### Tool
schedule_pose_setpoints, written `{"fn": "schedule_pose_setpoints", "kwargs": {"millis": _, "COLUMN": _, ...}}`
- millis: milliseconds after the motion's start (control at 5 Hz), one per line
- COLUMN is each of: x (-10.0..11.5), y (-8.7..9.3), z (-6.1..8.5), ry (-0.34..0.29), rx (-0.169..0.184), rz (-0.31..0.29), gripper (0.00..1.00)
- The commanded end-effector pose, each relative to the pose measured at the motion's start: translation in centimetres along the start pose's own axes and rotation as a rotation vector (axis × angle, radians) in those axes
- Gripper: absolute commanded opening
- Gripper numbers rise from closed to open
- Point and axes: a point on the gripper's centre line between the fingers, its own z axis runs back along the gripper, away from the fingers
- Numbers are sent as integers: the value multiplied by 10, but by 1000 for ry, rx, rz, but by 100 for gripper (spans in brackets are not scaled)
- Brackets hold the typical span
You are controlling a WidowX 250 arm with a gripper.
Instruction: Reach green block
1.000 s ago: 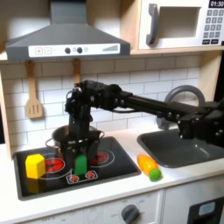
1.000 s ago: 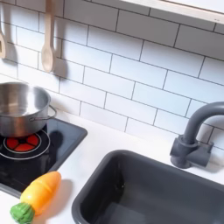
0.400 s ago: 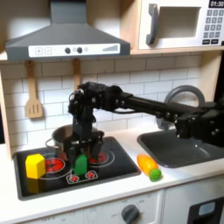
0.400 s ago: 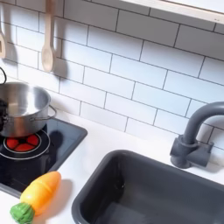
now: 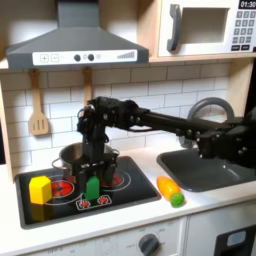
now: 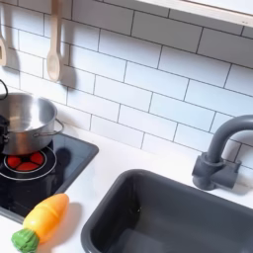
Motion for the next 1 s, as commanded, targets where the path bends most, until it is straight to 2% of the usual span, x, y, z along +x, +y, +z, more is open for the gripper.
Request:
{"fn": "schedule_pose_setpoints", "kwargs": {"millis": 0, "x": 2, "y": 0, "z": -17, "ry": 41, "rx": -13, "rz": -12, "gripper": 100}}
{"fn": "schedule_pose_setpoints", "kwargs": {"millis": 200, "x": -1, "y": -2, "z": -24, "ry": 57, "rx": -13, "rz": -29, "gripper": 100}}
{"fn": "schedule_pose_setpoints", "kwargs": {"millis": 400, "x": -1, "y": 2, "z": -21, "ry": 43, "rx": -6, "rz": -22, "gripper": 100}}
{"fn": "schedule_pose_setpoints", "kwargs": {"millis": 600, "x": -2, "y": 0, "z": -16, "ry": 13, "rx": 15, "rz": -50, "gripper": 100}}
{"fn": "schedule_pose_setpoints", "kwargs": {"millis": 800, "x": -3, "y": 1, "z": -18, "ry": 23, "rx": 8, "rz": -40, "gripper": 100}}
